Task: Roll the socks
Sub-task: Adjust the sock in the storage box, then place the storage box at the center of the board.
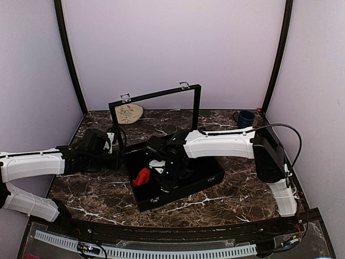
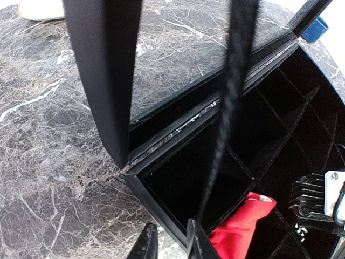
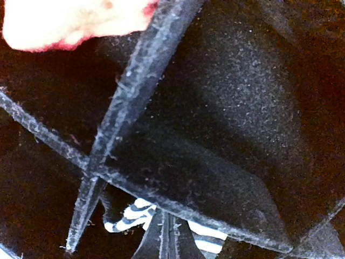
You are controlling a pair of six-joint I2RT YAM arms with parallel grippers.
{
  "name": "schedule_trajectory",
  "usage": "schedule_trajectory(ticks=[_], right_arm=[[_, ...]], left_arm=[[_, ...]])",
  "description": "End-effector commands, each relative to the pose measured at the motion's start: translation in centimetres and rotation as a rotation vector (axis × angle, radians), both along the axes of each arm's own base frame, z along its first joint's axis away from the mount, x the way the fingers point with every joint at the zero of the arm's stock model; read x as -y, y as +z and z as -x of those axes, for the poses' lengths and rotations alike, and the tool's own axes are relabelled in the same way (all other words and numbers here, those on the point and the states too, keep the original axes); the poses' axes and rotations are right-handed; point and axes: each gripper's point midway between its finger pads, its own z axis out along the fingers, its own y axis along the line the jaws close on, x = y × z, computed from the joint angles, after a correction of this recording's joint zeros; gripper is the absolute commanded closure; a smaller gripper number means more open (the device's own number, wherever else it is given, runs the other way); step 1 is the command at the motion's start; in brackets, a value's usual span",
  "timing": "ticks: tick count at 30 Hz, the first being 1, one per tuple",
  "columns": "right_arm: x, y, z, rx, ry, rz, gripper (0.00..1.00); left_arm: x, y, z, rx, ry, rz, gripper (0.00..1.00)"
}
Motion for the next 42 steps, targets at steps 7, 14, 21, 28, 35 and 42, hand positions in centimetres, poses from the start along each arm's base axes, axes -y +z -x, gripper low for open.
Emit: schedule_trajectory(ticks=[7, 14, 21, 28, 35, 42], right_arm=[[-1.4, 6.7, -3.9, 0.221, -0.033, -0.07, 0.83], [-0.1, 10.0, -5.4, 0.325, -0.096, -0.077, 0.74], [7.9, 13.5, -9.9, 0.547, -0.358, -0.086, 0.66], [21.5, 15.7, -14.9, 0.749, -0.724, -0.075, 0.59], [29.2, 13.9, -16.5, 0.691, -0.881, -0.225, 0.55], [18.5, 9.9, -19.5, 0.374, -0.715, -0.445, 0.53]], left_arm=[[-1.6, 1.2, -0.4, 0.03, 0.052, -0.045, 0.78], [-2.4, 2.3, -0.6, 0.058, 0.092, -0.059, 0.77], [-4.3, 4.5, -1.5, 0.141, 0.21, -0.068, 0.66], [-8.3, 7.3, -4.1, 0.234, 0.368, -0.164, 0.52], [-10.3, 8.5, -5.9, 0.258, 0.395, -0.155, 0.5], [-4.0, 6.8, -8.4, 0.191, 0.142, -0.007, 0.5]])
